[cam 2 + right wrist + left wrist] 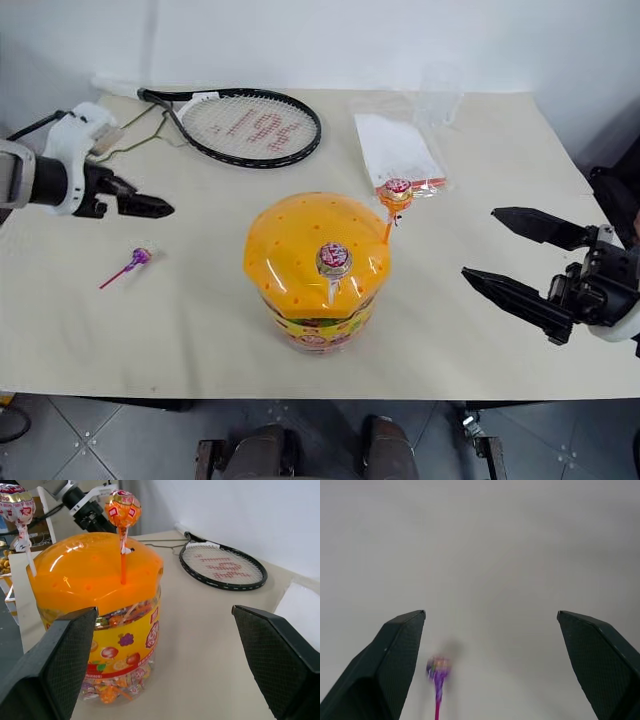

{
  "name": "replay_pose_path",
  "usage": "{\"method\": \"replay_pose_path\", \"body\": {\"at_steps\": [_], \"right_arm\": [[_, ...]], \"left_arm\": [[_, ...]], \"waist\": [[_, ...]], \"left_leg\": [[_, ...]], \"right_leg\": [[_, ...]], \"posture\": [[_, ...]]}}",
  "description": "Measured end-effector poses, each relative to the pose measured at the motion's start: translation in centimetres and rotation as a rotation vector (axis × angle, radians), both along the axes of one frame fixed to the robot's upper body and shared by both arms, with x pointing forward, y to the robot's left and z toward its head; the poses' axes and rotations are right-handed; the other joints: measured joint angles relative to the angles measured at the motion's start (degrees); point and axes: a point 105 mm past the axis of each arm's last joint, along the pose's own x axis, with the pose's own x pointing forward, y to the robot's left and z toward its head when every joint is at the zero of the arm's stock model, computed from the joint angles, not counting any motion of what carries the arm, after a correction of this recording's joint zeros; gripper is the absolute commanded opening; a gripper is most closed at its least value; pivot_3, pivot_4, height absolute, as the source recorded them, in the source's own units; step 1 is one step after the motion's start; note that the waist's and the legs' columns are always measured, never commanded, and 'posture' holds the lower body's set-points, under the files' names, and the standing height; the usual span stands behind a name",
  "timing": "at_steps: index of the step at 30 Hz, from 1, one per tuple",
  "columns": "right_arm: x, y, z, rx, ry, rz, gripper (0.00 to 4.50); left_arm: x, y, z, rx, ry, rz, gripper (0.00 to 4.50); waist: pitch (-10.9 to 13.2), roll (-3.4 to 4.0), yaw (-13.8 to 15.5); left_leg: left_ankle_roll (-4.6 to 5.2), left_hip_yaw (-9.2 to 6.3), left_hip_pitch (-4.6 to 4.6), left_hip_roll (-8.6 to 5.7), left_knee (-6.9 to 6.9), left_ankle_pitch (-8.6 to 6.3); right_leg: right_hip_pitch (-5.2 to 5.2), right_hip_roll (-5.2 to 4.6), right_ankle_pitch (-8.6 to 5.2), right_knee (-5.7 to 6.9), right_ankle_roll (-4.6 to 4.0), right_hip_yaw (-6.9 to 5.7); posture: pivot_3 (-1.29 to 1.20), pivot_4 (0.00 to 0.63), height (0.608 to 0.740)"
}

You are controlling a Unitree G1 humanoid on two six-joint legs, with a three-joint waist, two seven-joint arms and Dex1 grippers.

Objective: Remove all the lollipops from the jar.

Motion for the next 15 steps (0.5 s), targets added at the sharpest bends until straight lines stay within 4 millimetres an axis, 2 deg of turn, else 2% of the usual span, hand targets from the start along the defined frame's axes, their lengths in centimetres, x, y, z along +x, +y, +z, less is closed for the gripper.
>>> {"method": "replay_pose_path", "body": {"at_steps": [3,6,8,11,15], "right_arm": [[-0.1,-0.2,0.3,-0.004,-0.011,-0.014,4.50],[-0.3,-0.3,0.4,-0.007,-0.014,-0.028,4.50],[-0.6,0.0,0.3,-0.013,-0.004,-0.020,4.50],[-1.2,0.4,0.1,-0.027,0.009,-0.009,4.50],[-1.9,1.1,-0.3,-0.038,0.037,0.013,4.50]], "left_arm": [[-0.2,-1.9,1.5,-0.079,-0.096,-0.156,4.48],[-1.3,-4.0,3.1,-0.168,-0.193,-0.344,4.48],[-2.4,-5.6,4.6,-0.288,-0.289,-0.510,4.48],[-4.0,-5.7,5.2,-0.391,-0.359,-0.665,4.48],[-5.7,-4.9,3.7,-0.459,-0.361,-0.863,4.48]], "waist": [[0.0,-0.01,-0.1],[0.0,-0.01,-0.2],[0.0,-0.01,-0.2],[0.0,-0.01,-0.2],[0.0,-0.01,-0.3]], "left_leg": [[0.06,0.03,-0.01,0.00,0.03,-0.03],[0.06,0.03,-0.01,0.00,0.04,-0.04],[0.06,0.04,0.00,0.01,0.06,-0.04],[0.06,0.04,0.02,0.00,0.05,-0.04],[0.06,0.07,0.07,0.00,0.04,-0.04]], "right_leg": [[0.00,0.00,0.02,-0.03,0.04,0.03],[0.00,0.00,0.03,-0.03,0.05,0.03],[0.01,0.00,0.03,0.00,0.05,0.05],[0.01,0.00,0.03,0.00,0.05,0.06],[0.01,0.03,0.03,0.00,0.05,0.10]], "posture": [[0.00,0.150,0.740],[0.00,0.150,0.740],[0.00,0.150,0.740],[0.00,0.150,0.740],[0.00,0.150,0.740]]}}
